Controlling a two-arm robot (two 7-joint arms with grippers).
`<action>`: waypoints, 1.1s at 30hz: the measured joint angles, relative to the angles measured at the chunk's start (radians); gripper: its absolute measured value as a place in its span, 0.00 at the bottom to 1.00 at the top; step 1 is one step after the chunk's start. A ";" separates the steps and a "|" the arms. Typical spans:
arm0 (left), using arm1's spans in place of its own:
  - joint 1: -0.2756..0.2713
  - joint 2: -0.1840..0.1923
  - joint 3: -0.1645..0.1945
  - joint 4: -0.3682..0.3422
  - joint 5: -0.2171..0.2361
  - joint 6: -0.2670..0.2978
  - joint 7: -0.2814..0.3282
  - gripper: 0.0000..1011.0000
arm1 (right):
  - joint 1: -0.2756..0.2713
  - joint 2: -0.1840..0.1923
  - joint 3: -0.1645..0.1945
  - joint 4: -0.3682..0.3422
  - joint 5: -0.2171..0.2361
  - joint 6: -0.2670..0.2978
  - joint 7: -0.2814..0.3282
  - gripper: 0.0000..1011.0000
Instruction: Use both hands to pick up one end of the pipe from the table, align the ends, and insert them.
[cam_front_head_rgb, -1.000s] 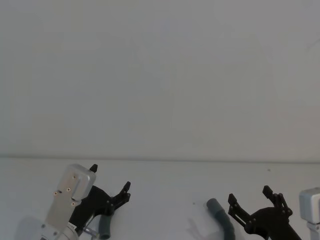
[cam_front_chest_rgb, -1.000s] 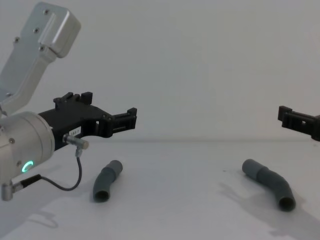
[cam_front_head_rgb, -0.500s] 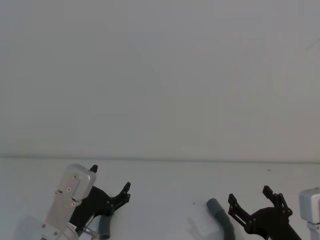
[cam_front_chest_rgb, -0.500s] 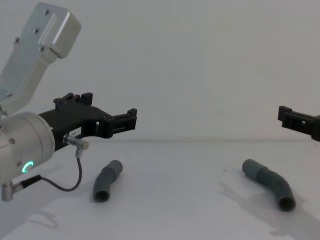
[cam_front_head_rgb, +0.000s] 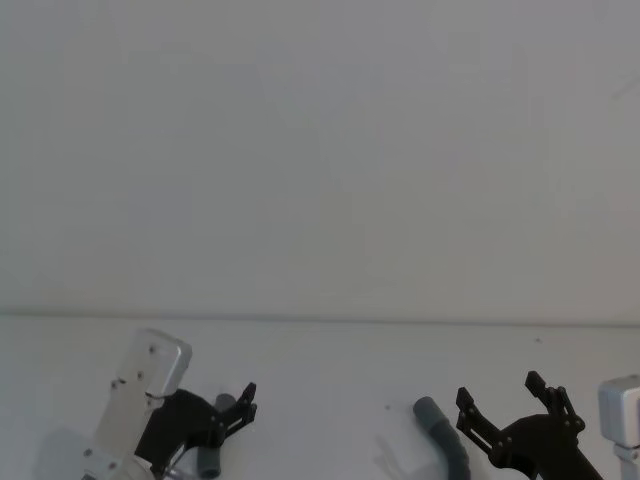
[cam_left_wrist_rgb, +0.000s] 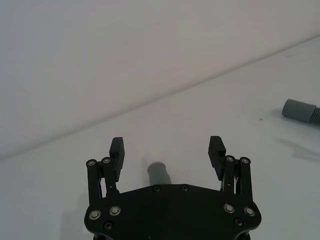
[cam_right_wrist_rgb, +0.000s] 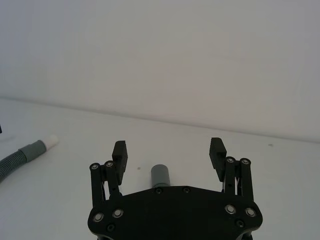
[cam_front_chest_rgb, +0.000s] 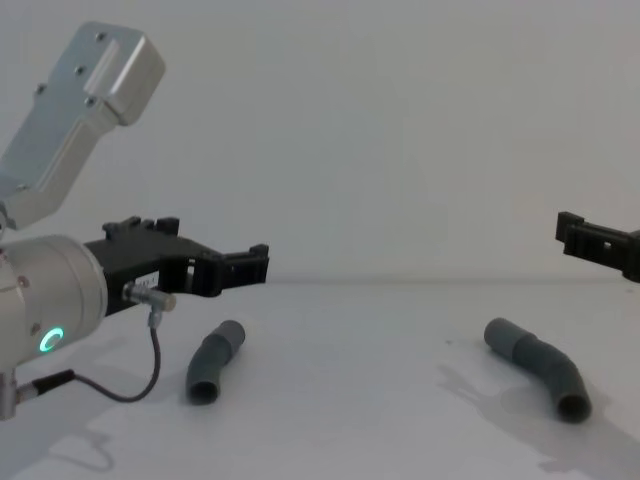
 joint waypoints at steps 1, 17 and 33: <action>0.003 -0.001 -0.002 -0.004 -0.003 0.010 0.002 0.99 | 0.000 0.000 0.000 0.000 0.000 0.000 0.000 0.99; 0.077 -0.024 -0.061 -0.107 -0.054 0.178 0.061 0.99 | 0.000 0.000 0.000 0.000 0.000 0.000 0.000 0.99; 0.075 -0.044 -0.086 -0.113 -0.055 0.222 0.075 0.99 | 0.000 0.000 0.000 0.000 0.000 0.000 0.000 0.99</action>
